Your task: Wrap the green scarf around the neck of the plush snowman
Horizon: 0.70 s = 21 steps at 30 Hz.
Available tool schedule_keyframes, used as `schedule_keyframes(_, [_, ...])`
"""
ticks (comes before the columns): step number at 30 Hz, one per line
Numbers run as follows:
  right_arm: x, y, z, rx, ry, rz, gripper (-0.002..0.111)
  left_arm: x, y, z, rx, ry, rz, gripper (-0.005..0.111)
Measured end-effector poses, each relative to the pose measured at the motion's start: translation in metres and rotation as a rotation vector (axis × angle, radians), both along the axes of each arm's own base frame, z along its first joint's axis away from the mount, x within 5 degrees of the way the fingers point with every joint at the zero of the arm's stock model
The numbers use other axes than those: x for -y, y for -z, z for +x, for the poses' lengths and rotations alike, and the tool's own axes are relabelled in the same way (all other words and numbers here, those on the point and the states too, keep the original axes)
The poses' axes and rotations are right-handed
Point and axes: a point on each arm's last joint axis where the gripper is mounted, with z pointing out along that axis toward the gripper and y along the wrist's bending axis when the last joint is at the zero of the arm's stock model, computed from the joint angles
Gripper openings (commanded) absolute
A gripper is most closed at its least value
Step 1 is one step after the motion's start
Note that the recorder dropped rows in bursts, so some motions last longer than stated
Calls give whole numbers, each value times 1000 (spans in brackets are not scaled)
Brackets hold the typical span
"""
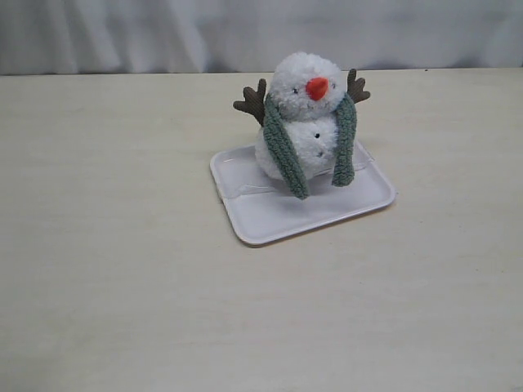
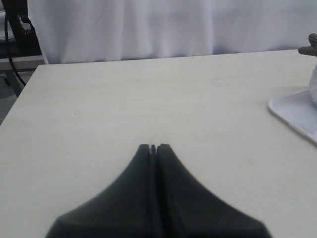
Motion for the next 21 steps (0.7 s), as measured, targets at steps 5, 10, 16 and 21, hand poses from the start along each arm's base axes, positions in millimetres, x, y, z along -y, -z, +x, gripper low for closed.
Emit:
schedule_keyframes(5, [0,0,0,0,0,0,4,0,0,0,4,-2,-8,0])
schedule_keyframes(10, [0,0,0,0,0,0,4,0,0,0,4,-2,-8,0])
schedule_keyframes(16, [0,0,0,0,0,0,4,0,0,0,4,-2,-8,0])
schedule_keyframes(21, [0,0,0,0,0,0,4,0,-1,0,6,-2,-8,0])
